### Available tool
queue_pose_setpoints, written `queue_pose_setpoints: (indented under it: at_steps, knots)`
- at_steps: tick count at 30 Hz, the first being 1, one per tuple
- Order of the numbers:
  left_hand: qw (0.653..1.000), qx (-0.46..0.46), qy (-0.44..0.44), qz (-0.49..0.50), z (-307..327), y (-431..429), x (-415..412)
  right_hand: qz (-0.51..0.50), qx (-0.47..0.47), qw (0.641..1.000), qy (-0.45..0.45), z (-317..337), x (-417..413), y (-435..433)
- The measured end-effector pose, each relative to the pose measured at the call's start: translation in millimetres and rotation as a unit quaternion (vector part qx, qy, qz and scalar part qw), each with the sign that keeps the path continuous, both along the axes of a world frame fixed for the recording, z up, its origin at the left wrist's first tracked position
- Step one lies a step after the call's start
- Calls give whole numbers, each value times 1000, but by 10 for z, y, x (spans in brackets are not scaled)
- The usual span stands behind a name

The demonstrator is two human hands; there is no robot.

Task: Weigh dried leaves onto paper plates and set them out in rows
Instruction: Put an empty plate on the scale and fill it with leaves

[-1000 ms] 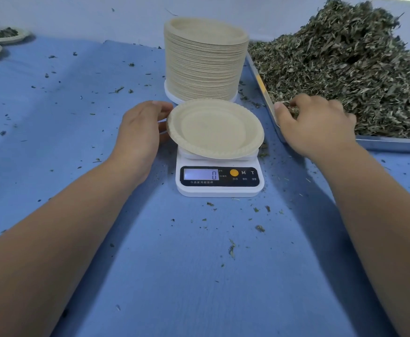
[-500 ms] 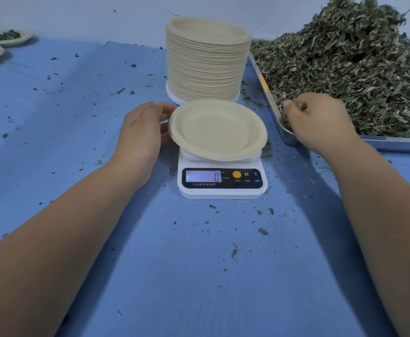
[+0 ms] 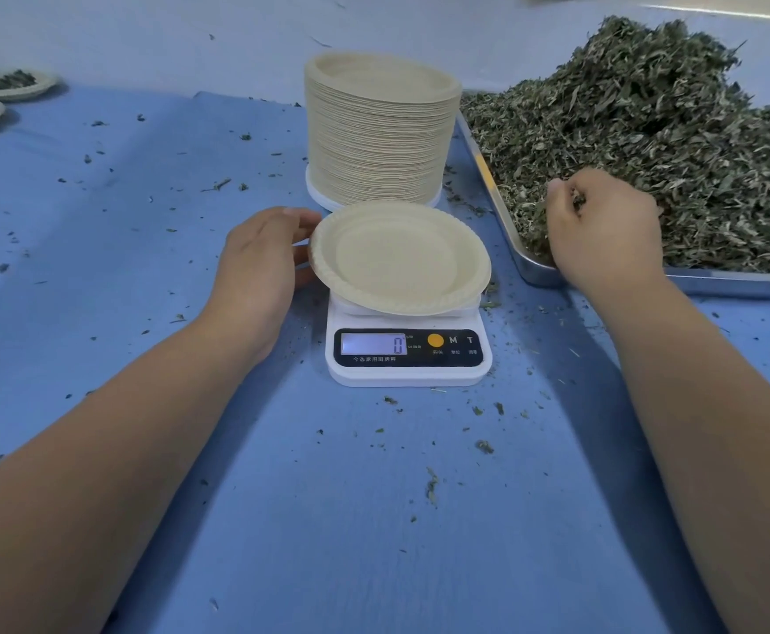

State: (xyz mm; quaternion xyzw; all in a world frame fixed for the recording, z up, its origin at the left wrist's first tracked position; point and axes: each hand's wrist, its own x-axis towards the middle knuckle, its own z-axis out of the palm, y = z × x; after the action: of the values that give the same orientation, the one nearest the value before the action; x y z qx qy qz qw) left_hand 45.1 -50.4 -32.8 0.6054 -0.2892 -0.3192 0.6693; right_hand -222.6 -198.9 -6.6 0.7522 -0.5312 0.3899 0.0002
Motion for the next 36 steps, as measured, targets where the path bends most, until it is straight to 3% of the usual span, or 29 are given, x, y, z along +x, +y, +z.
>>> queue_pose_setpoints:
  at_steps: [6, 12, 17, 20, 28, 33, 36]
  knots:
    - [1000, 9, -21, -1, 16, 11, -26, 20, -35, 998, -46, 138, 90, 118]
    - [999, 10, -36, 0, 10, 25, -46, 152, -86, 979, -106, 384, 637, 560]
    - [999, 4, -36, -2, 3, 29, -32, 257, 26, 965, 40, 285, 970, 768]
    - [999, 1, -34, -1, 2, 20, -26, 284, 67, 955, 46, 240, 931, 751]
    - [999, -1, -34, 2, -4, 7, -27, 224, 22, 970, -88, 203, 689, 590]
    - [999, -5, -37, -2, -25, 4, -8, 148, -5, 987, -58, 110, 439, 408]
    - [999, -8, -37, -4, -25, 5, 0, 72, -21, 996, 42, 78, 265, 233]
